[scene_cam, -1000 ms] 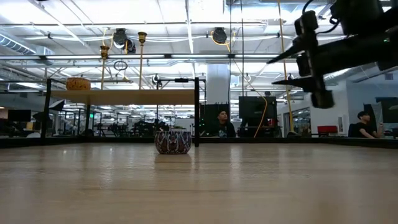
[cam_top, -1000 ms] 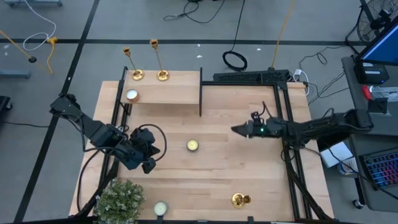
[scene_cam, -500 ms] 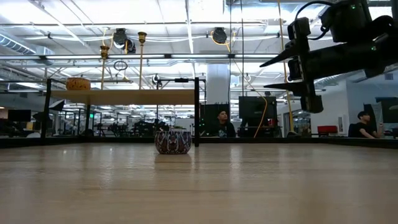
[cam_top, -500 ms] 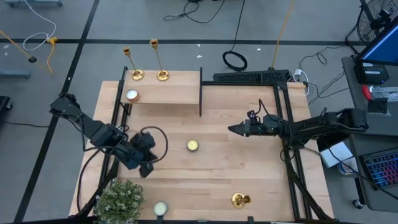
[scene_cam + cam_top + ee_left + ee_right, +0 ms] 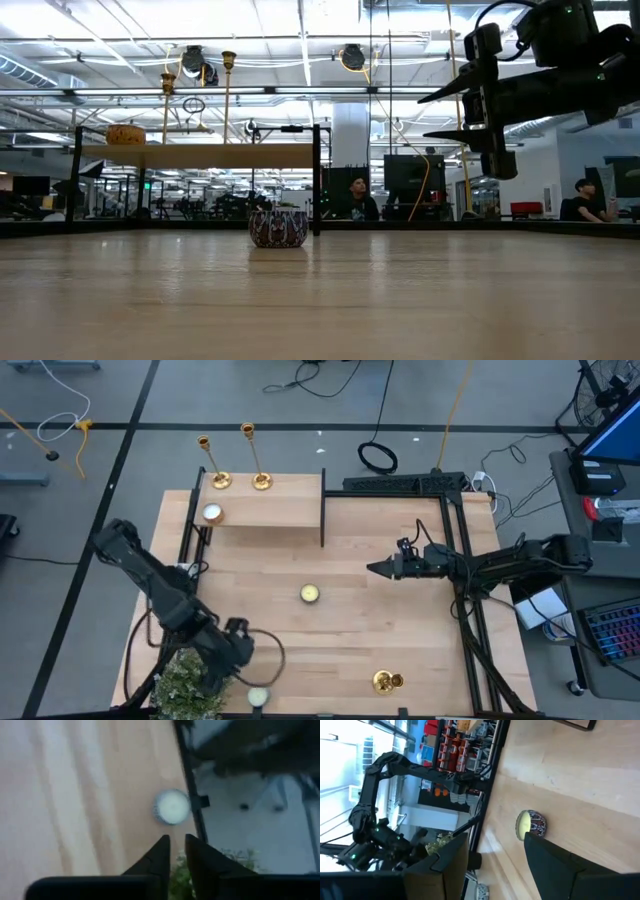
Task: Pick & Place candle stick holders
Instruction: Put the blue scented candle on the shelf
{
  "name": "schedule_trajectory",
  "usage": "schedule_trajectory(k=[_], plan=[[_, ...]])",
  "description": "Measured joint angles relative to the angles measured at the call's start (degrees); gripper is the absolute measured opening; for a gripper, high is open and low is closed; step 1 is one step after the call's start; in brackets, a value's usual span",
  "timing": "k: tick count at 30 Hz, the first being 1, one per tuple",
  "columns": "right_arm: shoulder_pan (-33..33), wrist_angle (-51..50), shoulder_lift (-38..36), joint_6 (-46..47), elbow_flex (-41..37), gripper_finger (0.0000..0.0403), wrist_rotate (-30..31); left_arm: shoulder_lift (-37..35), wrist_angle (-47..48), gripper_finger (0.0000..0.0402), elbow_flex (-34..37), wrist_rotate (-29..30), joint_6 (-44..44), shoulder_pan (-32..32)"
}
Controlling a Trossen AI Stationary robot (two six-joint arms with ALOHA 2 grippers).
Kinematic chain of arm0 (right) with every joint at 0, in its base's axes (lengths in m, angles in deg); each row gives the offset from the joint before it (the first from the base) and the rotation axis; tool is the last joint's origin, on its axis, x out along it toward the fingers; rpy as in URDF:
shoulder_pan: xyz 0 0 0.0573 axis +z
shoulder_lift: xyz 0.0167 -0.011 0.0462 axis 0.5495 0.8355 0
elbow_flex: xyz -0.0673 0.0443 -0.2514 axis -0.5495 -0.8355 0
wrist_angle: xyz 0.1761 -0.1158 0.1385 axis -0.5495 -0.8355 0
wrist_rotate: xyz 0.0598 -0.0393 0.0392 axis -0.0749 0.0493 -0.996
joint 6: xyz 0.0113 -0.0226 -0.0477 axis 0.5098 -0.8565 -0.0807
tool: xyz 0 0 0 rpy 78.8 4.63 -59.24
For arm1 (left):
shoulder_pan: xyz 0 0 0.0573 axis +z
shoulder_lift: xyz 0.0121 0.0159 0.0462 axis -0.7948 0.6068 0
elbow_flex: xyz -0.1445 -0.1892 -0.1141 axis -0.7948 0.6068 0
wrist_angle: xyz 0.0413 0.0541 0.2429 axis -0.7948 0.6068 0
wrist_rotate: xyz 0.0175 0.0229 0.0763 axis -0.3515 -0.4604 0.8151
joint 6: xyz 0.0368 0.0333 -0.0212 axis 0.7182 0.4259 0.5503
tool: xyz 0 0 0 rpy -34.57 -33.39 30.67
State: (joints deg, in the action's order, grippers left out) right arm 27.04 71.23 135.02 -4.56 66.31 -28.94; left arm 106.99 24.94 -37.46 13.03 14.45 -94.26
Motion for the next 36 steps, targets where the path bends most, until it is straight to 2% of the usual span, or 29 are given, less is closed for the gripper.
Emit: schedule_trajectory(k=[3,10,13,18,21,24,30,33,36], plan=[[0.01,-0.01,0.0,-1.72,0.0,0.0192,0.32,4.63,4.48,0.011,-4.74,-0.09,6.37,1.37],[0.01,-0.04,0.0,-4.16,0.0,0.0192,1.76,14.53,15.46,0.0211,-19.95,10.96,25.93,3.9],[0.01,-0.05,0.0,-4.35,0.0,0.0192,1.75,17.0,17.04,0.0242,-22.06,9.48,27.58,4.6],[0.03,-0.01,0.0,-4.15,0.0,0.0192,1.61,19.56,17.12,0.0274,-21.61,1.72,12.78,5.13],[0.03,0.56,0.0,-3.8,0.01,0.0192,1.59,20.83,15.08,0.0288,-21.52,1.58,5.0,4.16],[0.03,0.56,0.0,-3.69,0.02,0.0192,1.13,22.09,12.07,0.0302,-21.54,1.77,-7.81,3.92],[0.03,0.82,0.0,-3.68,0.02,0.0192,-4.06,25.68,3.6,0.0313,-21.52,-0.72,-42.34,5.15],[0.03,1.7,0.0,-3.66,0.02,0.0192,-7.99,25.59,-3.92,0.0307,-21.52,0.56,-51.84,5.13],[0.03,3.01,-0.09,-3.66,0.02,0.0192,-12.24,25.6,-9.64,0.0304,-21.52,-0.06,-56.34,5.05]])
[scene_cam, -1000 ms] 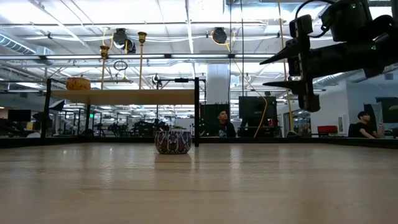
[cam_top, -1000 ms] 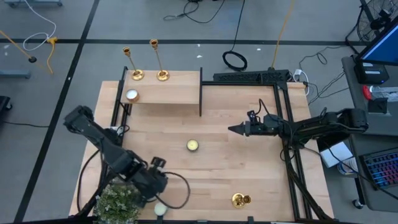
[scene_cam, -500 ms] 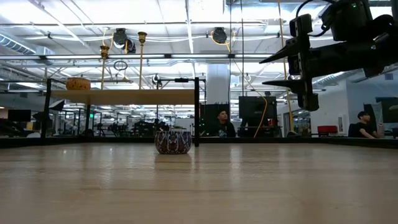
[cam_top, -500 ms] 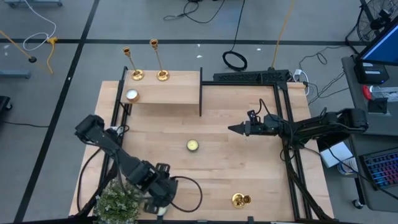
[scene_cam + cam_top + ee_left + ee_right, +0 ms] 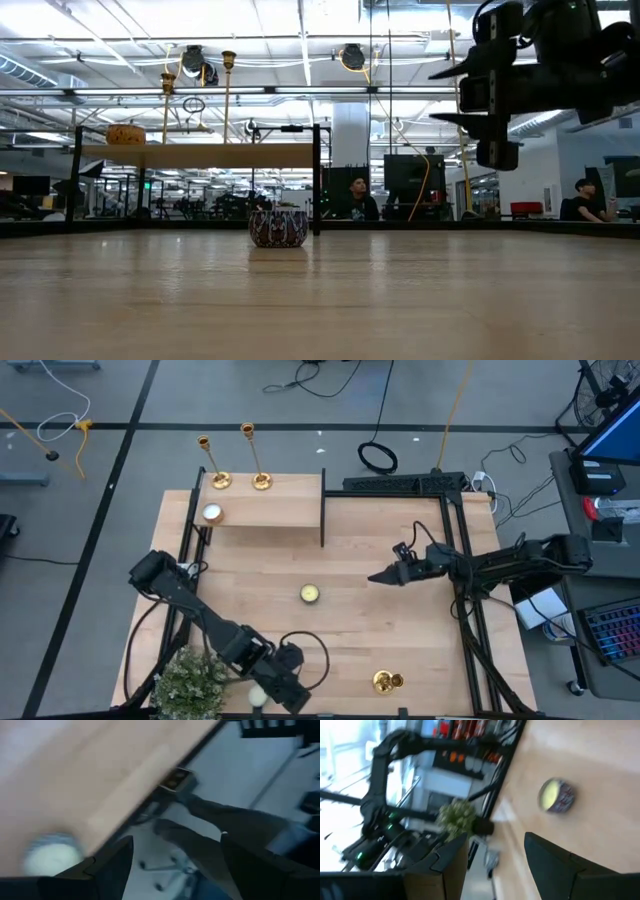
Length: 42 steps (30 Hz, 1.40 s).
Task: Pick & Place candle stick holders
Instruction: Put the blue scented candle on the shelf
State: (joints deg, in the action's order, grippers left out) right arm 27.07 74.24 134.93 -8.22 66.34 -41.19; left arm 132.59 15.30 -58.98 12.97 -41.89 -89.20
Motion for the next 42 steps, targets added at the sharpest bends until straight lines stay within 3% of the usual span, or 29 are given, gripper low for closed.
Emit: schedule_trajectory(k=[3,7,11,13,19,21,27,32,40,42], plan=[[0.0,0.37,-0.12,0.01,0.0,0.0192,-4.06,-0.01,-1.61,0.0308,0.0,-2.72,-2.51,-0.35],[0.0,0.88,-0.15,-0.04,0.0,0.0192,-7.47,0.01,-1.1,0.0316,0.0,-13.53,-6.59,-1.13],[0.0,0.85,-0.15,-0.94,0.0,0.0192,-8.95,0.01,-5.18,0.0321,0.0,-23.86,-20.87,-1.42],[0.0,0.83,-0.15,-1.57,0.0,0.0192,-8.97,-0.02,-7.09,0.0323,0.0,-22.3,-29.38,-1.25],[0.0,2.53,-0.15,-2.15,0.0,0.0192,-10.32,0.06,-4.3,0.0324,0.0,0.41,-44.98,-2.94],[0.0,2.62,-0.17,-2.08,0.0,0.0192,-10.42,1.31,-1.99,0.0324,-0.02,4.82,-47.79,-3.7],[0.0,2.54,-0.15,-1.57,0.0,0.0192,-10.51,6.72,0.91,0.0324,0.02,-4.51,-50.22,-4.37],[0.0,1.98,-0.15,-1.79,0.0,0.0192,-10.69,9.26,5.48,0.0324,-1.91,-4.17,-50.63,-4.77],[0.0,1.03,-0.15,-1.62,0.0,0.0192,-11.92,10.94,28.85,0.0324,-13.62,-2.92,-51.48,-5.44],[0.0,1.2,-0.15,-1.56,0.0,0.0192,-11.92,11.01,30.54,0.0324,-14.8,-3.29,-52.07,-5.92]])
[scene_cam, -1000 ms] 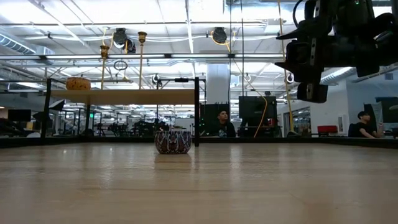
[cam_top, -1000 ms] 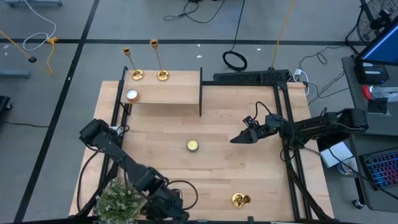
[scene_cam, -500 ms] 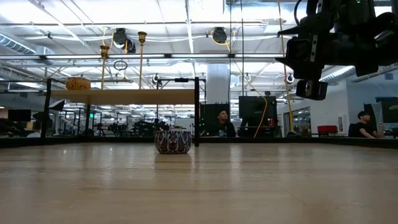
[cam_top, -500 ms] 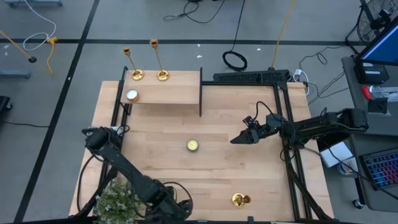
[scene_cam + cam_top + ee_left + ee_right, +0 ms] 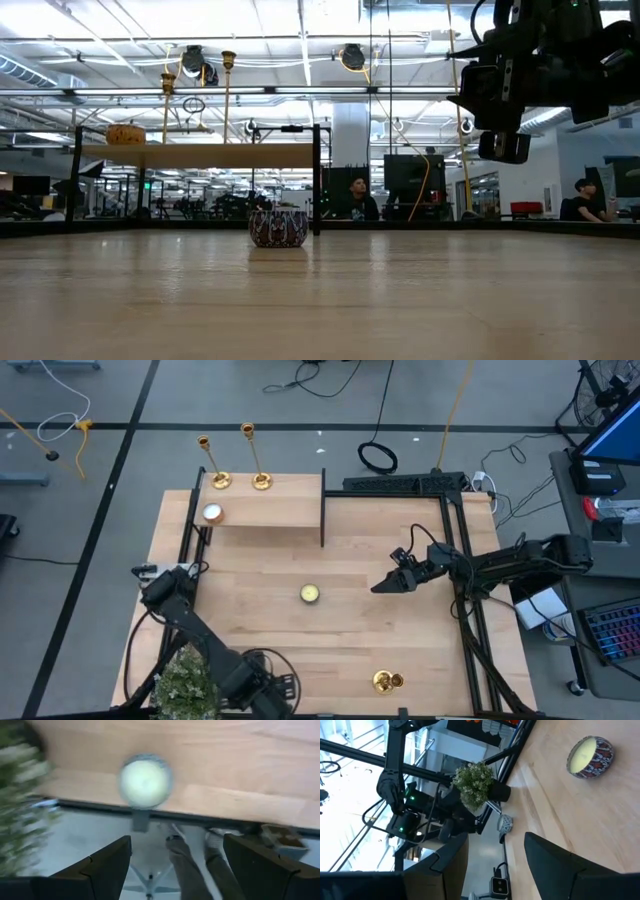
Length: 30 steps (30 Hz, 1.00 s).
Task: Pick & Place candle stick holders
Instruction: Put the blue scented candle on the shelf
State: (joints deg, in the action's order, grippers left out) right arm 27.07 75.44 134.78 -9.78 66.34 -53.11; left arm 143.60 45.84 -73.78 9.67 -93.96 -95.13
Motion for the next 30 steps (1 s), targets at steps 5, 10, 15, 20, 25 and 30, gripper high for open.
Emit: schedule_trajectory(k=[5,10,15,20,25,30], plan=[[0.0,-0.02,0.0,0.0,0.0,0.0192,0.0,1.59,-2.34,0.0324,0.12,-0.25,-0.37,-0.85],[0.0,-0.04,-0.02,-0.04,0.0,0.0192,0.0,4.58,-3.64,0.0324,0.14,-1.01,-0.51,-0.71],[0.0,-0.07,-0.02,-0.02,0.0,0.0192,-0.02,5.62,0.15,0.0324,0.15,-2.63,-0.49,-0.9],[0.0,-0.91,-0.02,-0.08,0.0,0.0192,-0.02,5.57,2.67,0.0325,0.16,-2.65,-0.43,-1.98],[0.0,-1.31,-0.02,-0.31,0.0,0.0192,-0.02,5.57,2.28,0.0349,0.16,-1.65,0.1,-1.96],[0.0,-1.31,-0.02,-0.39,0.0,0.0192,-0.02,5.53,1.98,0.0388,1.28,-1.42,0.15,-1.37]])
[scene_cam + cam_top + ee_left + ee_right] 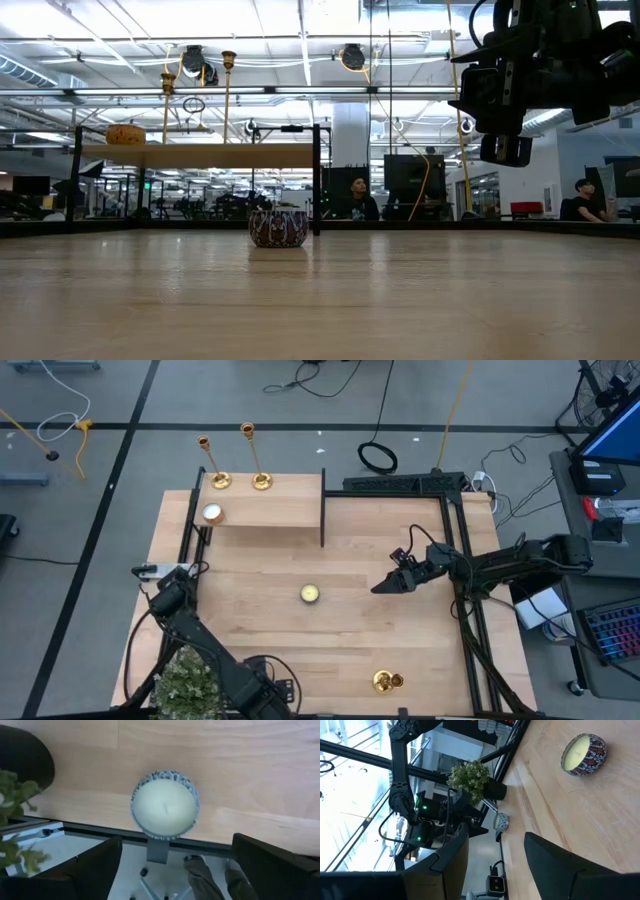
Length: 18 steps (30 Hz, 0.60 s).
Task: Pick & Place candle stick holders
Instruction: Put the blue scented candle on the shelf
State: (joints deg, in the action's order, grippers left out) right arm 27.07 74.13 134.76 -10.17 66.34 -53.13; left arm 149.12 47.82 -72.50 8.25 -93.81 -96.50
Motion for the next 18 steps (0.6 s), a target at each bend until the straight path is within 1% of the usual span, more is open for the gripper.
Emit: schedule_trajectory(k=[3,7,12,15,18], plan=[[0.0,0.01,0.0,-0.02,0.0,0.0192,0.0,-0.02,-2.53,0.0398,1.83,-0.35,-0.24,-0.01],[0.0,0.0,0.0,-0.02,0.0,0.0192,0.0,-0.03,-6.0,0.039,3.91,-0.38,-0.32,-0.22],[0.0,0.0,0.0,-0.02,0.0,0.0192,-0.02,-0.04,-5.16,0.0382,5.41,-1.03,-0.59,-0.26],[-0.02,0.0,0.0,-0.05,0.0,0.0192,0.0,-0.04,-6.69,0.0388,6.34,-1.51,-0.17,-0.42],[0.0,0.0,0.0,-0.22,0.0,0.0192,0.0,-0.04,-10.37,0.0396,8.06,-1.23,-0.2,-0.55]])
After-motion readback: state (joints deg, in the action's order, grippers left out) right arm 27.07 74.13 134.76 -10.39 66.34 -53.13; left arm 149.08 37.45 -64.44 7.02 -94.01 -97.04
